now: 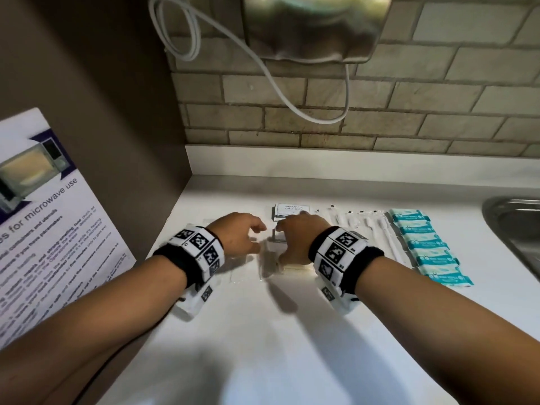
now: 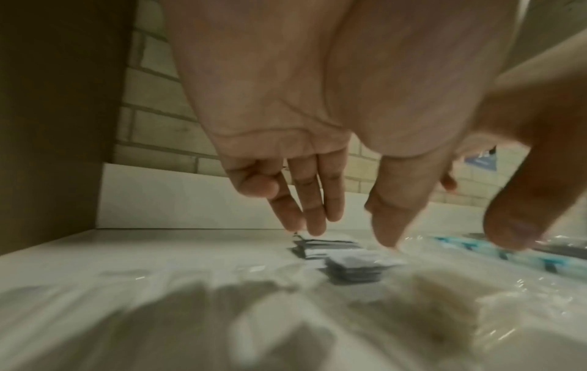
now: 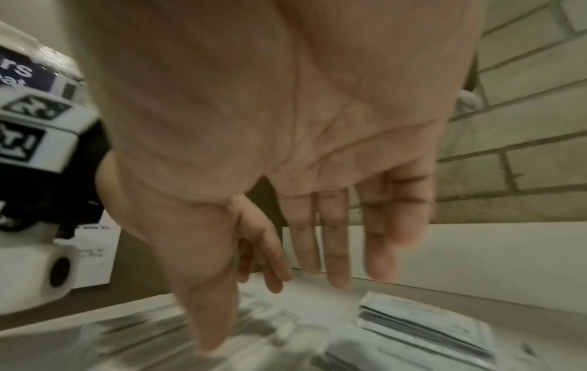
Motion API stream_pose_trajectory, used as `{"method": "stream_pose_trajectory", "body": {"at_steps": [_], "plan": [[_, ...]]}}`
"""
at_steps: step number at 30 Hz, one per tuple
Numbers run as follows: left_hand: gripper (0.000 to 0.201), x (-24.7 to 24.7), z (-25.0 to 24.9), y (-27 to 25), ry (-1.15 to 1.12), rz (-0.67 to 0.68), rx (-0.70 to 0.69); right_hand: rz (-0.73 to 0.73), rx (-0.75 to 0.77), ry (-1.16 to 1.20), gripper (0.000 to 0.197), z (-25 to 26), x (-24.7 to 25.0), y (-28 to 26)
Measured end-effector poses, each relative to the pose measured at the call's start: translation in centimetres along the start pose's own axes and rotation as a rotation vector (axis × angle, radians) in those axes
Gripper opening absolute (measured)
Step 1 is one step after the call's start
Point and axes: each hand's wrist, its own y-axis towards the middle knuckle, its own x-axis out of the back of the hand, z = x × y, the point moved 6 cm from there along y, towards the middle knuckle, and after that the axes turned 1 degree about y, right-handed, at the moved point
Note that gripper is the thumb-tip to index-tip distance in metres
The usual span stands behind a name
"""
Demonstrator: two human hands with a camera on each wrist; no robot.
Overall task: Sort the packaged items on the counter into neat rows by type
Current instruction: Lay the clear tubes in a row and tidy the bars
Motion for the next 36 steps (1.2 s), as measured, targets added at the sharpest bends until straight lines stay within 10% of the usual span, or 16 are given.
{"method": "stream_pose_trajectory", "body": {"at_steps": [8, 36], "plan": [[0.061, -2.3, 3.8, -2.9, 0.333, 0.098, -0.008, 0.120, 0.115, -0.222, 0.063, 3.4, -2.6, 3.1], [0.075, -4.2, 7.3, -1.4, 0.244, 0.086, 0.076, 0.163, 0.085, -0.188, 0.062, 4.4, -4.9, 4.5]]}}
